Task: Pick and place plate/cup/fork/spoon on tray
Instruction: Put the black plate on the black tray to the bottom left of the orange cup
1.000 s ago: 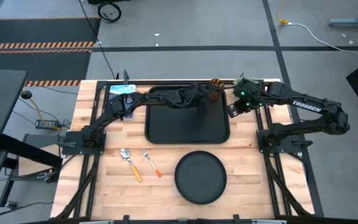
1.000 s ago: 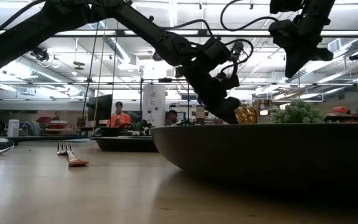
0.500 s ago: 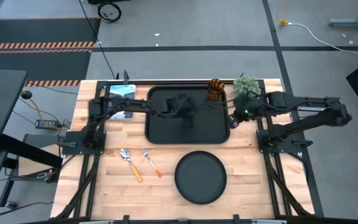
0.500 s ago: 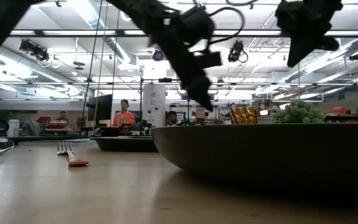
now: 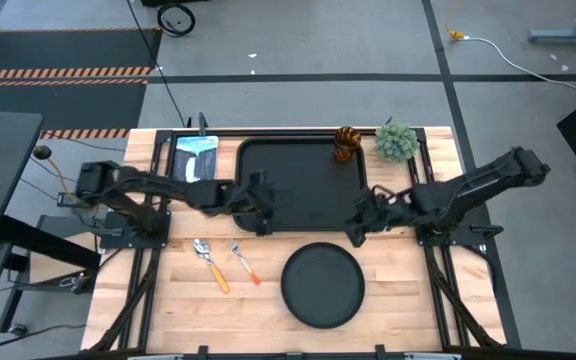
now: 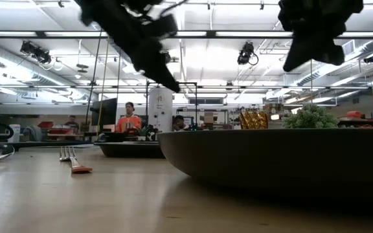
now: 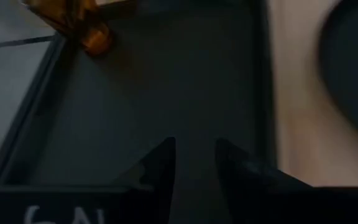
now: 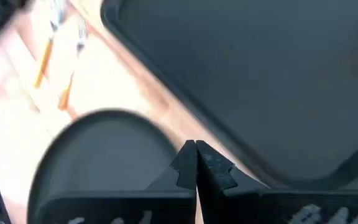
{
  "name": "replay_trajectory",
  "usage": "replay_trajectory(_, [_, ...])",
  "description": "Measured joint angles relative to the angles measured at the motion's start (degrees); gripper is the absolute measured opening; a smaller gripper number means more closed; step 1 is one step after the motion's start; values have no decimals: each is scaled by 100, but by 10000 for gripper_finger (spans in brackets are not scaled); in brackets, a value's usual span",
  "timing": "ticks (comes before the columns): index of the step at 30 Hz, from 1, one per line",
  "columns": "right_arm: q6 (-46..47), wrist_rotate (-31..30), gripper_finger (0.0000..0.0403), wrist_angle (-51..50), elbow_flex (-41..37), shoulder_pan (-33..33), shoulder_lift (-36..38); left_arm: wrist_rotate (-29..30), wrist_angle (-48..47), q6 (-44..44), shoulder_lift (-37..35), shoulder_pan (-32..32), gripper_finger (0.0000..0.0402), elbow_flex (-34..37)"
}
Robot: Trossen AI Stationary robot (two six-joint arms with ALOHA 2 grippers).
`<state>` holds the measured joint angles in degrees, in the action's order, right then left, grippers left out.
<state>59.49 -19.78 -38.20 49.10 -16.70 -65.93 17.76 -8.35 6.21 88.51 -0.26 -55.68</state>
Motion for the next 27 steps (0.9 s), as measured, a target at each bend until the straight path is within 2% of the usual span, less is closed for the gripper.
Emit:
replay_trajectory(3, [431,142,2,6,0,-312,-389,4,154,-286,-450,-264,121,471])
replay_trajectory(10, [1497,990,5,-1,24,-811,-1180,67,217,-1017,-1209,-715,121,1202])
replay_trajectory(16, [1990,1441,37,-192,22,-1080,-1675,402,344,-1420,-1587,-1154,121,1588])
replay_trajectory(21, [2396,1324,76,-131,22,-1343,-1747,988,737,-1838,-1737,-1657,121,2055])
replay_trajectory(27, [2799,1303,110,-475,21,-1565,-2002,1051,1890,-2946,-1653,-2057,121,2589])
